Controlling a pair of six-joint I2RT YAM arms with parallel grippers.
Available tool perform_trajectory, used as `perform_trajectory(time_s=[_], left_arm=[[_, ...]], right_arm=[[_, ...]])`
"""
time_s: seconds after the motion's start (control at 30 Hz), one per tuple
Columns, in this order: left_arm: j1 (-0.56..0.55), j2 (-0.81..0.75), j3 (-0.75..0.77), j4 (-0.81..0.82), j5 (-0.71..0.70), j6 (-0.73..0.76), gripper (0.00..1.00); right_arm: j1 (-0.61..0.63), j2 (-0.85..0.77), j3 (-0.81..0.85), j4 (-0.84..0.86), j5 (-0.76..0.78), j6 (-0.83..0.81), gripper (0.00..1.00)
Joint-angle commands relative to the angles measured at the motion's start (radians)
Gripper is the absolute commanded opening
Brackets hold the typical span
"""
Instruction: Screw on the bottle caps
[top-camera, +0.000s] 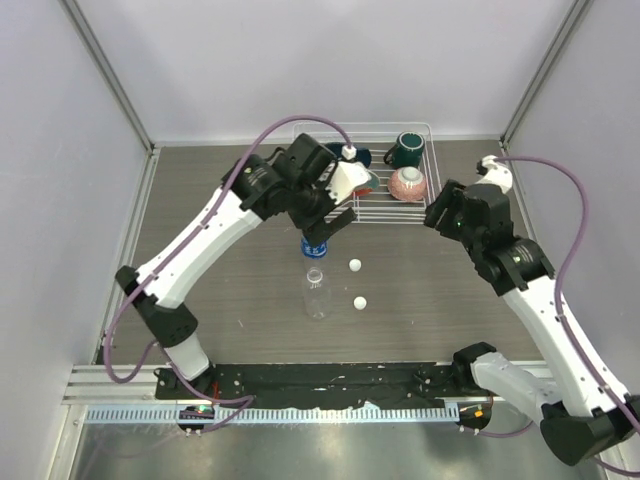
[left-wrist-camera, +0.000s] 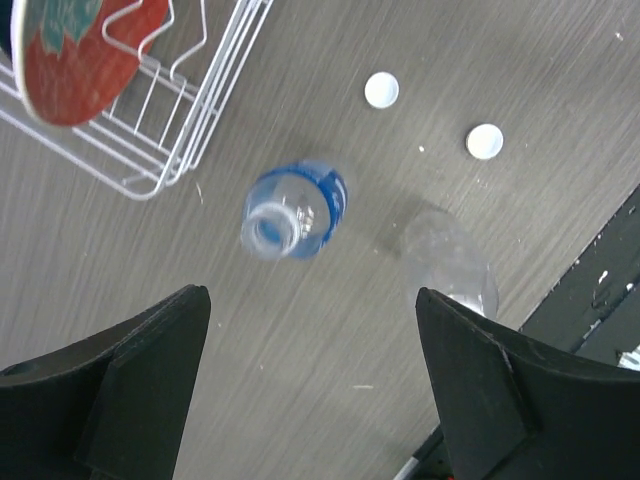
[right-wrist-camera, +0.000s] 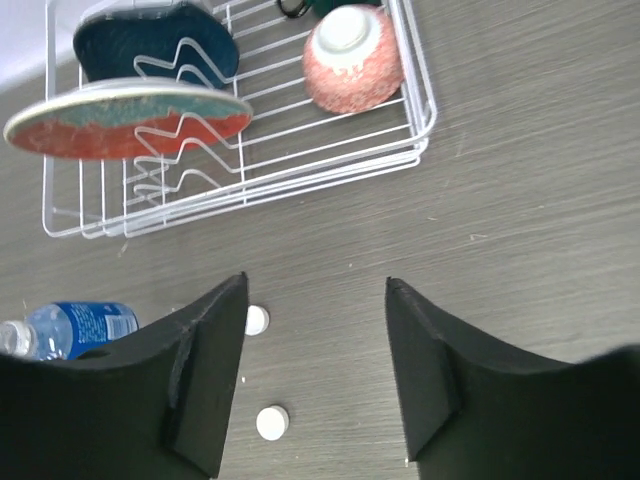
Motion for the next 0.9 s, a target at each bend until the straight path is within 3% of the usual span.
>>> perform_trajectory(time_s=[0.0, 0.03, 0.13, 0.33, 0.5, 0.77, 0.87], left_arm=[[-0.046, 0.112, 0.116, -0.013, 0.003, 0.041, 0.86], [-0.049, 0.136, 0.140, -0.005, 0.044, 0.038, 0.85], [-0.065, 0.209, 0.162, 0.028, 0.112, 0.018, 0.79], [-0.106, 0.285, 0.118, 0.088, 0.262, -0.004, 0.63], [-0.152, 0.310, -0.051, 0.156, 0.315, -0.002, 0.45], [-0.192, 0.359, -0.176, 0.246, 0.325, -0.022, 0.47], [-0.192, 0.393, -0.177, 0.260, 0.345, -0.031, 0.55]], right_arm=[[0.003, -0.110, 0.057, -0.071, 0.190, 0.017, 0.56], [0.001, -0.143, 0.062, -0.100, 0.216, 0.022, 0.46], [0.001, -0.191, 0.098, -0.170, 0.318, 0.036, 0.40], [0.001, -0.288, 0.155, -0.252, 0.419, 0.053, 0.44], [0.001, -0.277, 0.157, -0.280, 0.420, 0.059, 0.50], [0.001, -0.292, 0.135, -0.254, 0.423, 0.063, 0.51], [0.001, -0.297, 0.132, -0.247, 0.408, 0.065, 0.51]])
